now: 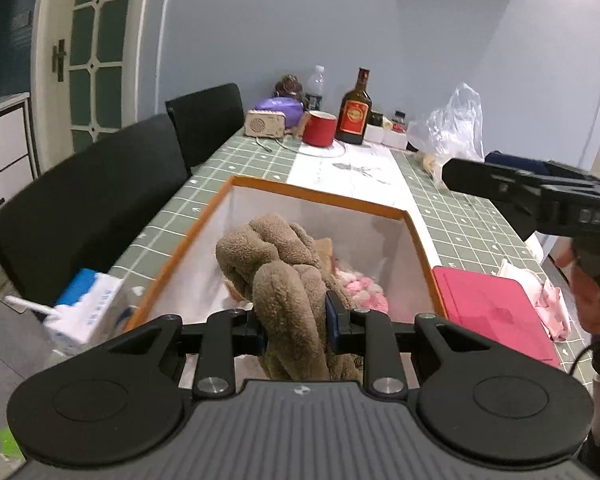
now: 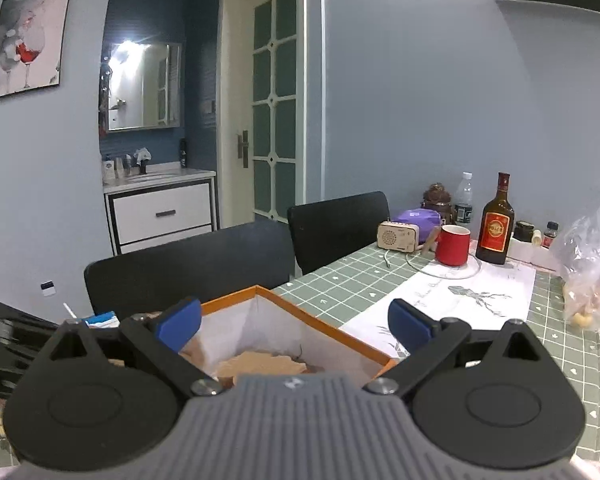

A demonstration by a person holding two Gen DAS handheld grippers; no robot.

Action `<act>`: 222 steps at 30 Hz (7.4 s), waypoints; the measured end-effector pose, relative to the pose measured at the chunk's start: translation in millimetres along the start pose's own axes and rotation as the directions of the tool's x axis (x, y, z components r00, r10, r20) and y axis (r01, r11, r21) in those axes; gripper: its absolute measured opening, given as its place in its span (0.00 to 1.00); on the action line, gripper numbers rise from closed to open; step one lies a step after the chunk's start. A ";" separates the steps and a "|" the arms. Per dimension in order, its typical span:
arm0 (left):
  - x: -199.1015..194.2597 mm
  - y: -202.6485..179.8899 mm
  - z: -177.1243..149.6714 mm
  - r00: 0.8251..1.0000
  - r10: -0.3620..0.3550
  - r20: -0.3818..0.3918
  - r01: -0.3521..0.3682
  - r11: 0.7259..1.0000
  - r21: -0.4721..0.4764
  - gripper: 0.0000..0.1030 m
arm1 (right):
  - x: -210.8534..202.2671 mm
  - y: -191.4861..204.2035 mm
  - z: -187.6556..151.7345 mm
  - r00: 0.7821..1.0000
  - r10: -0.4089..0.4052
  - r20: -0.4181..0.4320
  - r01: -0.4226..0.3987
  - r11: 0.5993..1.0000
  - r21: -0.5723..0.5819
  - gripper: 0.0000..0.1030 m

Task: Organize soft objects
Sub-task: 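Open the right gripper over the orange box while the left gripper opens to drop the plush, then move both tools back from the box to the remaining pile, then close the right gripper on the white crinkled bundle and lift it, then grasp the pink cloth with the left gripper while the right holds the white bundle, then carry the pink cloth and white bundle with both grippers over the orange box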

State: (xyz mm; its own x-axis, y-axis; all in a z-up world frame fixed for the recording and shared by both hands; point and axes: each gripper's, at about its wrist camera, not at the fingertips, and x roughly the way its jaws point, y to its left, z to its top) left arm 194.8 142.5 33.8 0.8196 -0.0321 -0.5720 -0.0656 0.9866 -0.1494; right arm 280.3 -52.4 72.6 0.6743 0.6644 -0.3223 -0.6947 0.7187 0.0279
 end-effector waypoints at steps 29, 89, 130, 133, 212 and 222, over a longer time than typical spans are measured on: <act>-19.1 -81.9 -28.4 0.950 0.157 0.269 -0.213 0.957 0.196 1.00 | 14.2 -9.6 1.5 0.995 -0.103 0.001 0.102 0.989 0.106 0.91; -24.6 -127.1 38.0 0.936 -0.193 0.295 0.100 0.947 0.304 1.00 | -33.5 -118.4 -159.9 0.850 -0.341 -0.402 0.480 0.817 0.320 0.85; 14.3 -166.4 10.2 0.959 -0.264 0.101 0.205 0.895 0.395 1.00 | -27.4 -104.2 -187.7 0.850 -0.254 -0.462 0.317 0.946 0.062 0.90; 15.0 -167.4 8.5 0.963 -0.253 0.098 0.196 0.898 0.394 1.00 | -31.9 -109.9 -181.1 0.847 -0.263 -0.461 0.363 0.921 0.142 0.49; 186.7 -390.7 -57.9 0.946 -0.103 -0.309 0.209 0.920 0.333 0.02 | -175.7 -217.6 -208.1 0.625 -0.665 -0.408 0.778 0.491 0.391 0.29; 134.6 -372.8 -28.2 0.946 -0.223 -0.236 0.292 0.901 0.322 0.02 | -174.1 -215.3 -208.9 0.645 -0.653 -0.397 0.761 0.502 0.412 0.29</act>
State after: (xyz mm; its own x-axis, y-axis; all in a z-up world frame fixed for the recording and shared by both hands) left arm 313.5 -234.1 -10.2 0.6555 -0.2878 -0.6982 0.3635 0.9306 -0.0424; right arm 260.2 -365.6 -75.0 0.7895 -0.1221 -0.6014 0.2676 0.9504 0.1583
